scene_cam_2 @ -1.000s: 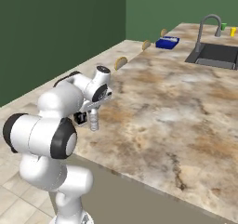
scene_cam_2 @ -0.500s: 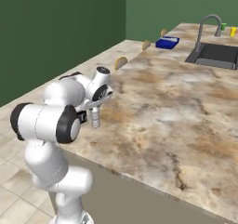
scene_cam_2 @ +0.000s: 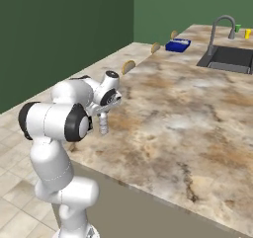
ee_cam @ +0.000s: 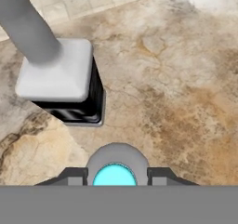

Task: Place the drinks on the dining counter in a tight cluster.

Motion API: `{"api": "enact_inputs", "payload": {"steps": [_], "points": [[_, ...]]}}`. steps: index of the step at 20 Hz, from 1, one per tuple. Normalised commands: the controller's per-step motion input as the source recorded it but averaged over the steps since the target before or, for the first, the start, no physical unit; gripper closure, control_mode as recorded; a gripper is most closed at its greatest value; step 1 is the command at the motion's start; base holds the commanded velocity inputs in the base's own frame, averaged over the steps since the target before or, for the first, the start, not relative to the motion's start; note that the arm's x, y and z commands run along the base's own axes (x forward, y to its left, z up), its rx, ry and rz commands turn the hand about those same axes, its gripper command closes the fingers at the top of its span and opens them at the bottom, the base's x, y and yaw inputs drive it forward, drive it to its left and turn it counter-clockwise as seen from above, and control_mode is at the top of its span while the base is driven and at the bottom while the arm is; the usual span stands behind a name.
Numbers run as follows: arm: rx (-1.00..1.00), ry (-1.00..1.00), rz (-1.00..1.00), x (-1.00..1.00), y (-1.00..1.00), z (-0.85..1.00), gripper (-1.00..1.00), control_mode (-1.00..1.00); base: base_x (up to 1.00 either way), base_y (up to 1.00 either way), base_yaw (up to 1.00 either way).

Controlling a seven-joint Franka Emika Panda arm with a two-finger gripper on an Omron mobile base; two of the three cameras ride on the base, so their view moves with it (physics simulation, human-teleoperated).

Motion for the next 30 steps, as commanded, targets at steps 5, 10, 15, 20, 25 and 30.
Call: {"api": "enact_inputs", "payload": {"steps": [5, 10, 15, 20, 25, 30], "points": [[0.00, 0.02, 0.00, 0.00, 0.01, -0.22, 1.00, -1.00, 0.00, 0.00, 0.00], [0.00, 0.01, 0.00, 0.00, 0.04, -0.18, 1.00, -1.00, 0.00, 0.00, 0.00], [0.00, 0.00, 0.00, 0.00, 0.02, -0.04, 1.00, -1.00, 0.00, 0.00, 0.00], [0.00, 0.00, 0.00, 0.00, 0.00, 0.00, 1.00, -1.00, 0.00, 0.00, 0.00], [0.00, 0.00, 0.00, 0.00, 0.00, 0.00, -1.00, -1.00, 0.00, 0.00, 0.00], [0.00, 0.02, 0.00, 0.00, 0.00, 0.00, -1.00, -1.00, 0.00, 0.00, 0.00]]}}
